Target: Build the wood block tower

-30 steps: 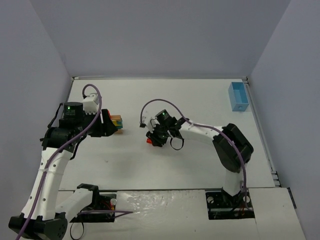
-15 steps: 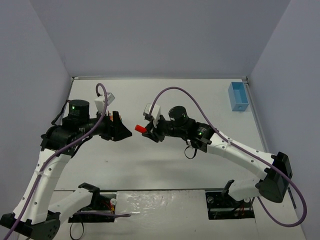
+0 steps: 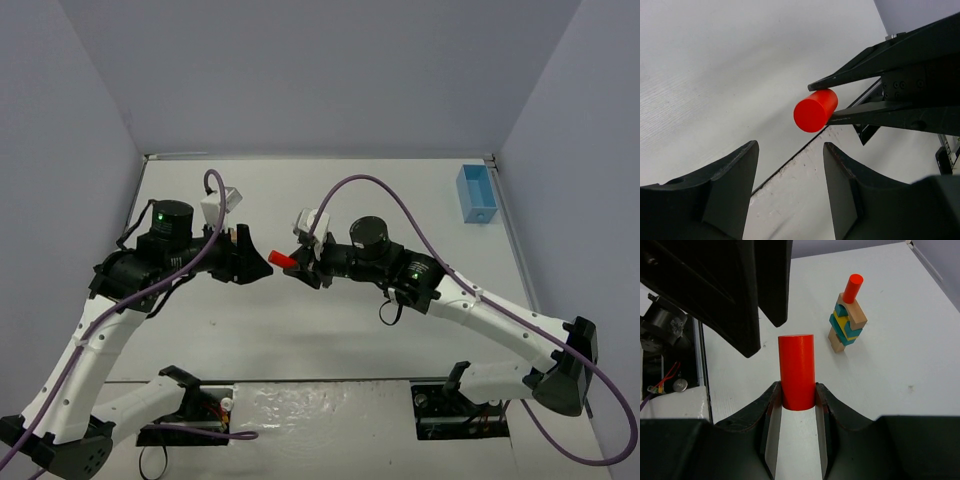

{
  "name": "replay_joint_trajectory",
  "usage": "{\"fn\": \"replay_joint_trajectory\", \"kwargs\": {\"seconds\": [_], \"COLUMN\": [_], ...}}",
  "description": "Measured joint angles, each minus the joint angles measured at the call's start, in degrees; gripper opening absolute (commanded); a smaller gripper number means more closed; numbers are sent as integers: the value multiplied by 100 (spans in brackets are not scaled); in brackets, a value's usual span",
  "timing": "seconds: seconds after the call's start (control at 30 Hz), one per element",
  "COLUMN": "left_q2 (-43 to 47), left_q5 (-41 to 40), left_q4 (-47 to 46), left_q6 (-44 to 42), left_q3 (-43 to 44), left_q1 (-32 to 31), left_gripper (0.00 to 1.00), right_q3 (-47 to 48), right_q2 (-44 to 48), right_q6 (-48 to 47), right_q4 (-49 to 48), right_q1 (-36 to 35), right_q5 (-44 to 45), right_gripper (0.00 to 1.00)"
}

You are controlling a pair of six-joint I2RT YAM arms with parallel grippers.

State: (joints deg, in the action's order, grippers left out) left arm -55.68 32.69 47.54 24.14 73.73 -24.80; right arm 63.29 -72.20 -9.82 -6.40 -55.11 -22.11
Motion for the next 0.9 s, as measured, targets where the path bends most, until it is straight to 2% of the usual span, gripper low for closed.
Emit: {"fn": "replay_joint_trajectory", "kwargs": {"seconds": [0.47,0.7,0.77,0.9], "left_q2": [-50,-141,-149,-153], "left_q5": [504,635,636,667], "left_q4": [-863,-980,-999,-1028], "left_q6": [497,564,583,631], "left_q3": [-96,-253,-294,-321], "left_q1": [0,0,0,0], "left_gripper": [50,49,39,34], "right_q3": [-101,-116,-118,-157], "right_q2": [128,205,228,242], "right_q6": [-7,-22,-26,-31], "right_q4": [-25,-25,-25,-23], "right_q1": [-7,-7,-7,-7], "right_q5": [-264,-279,-279,-277], "right_gripper": [1,2,2,3]}}
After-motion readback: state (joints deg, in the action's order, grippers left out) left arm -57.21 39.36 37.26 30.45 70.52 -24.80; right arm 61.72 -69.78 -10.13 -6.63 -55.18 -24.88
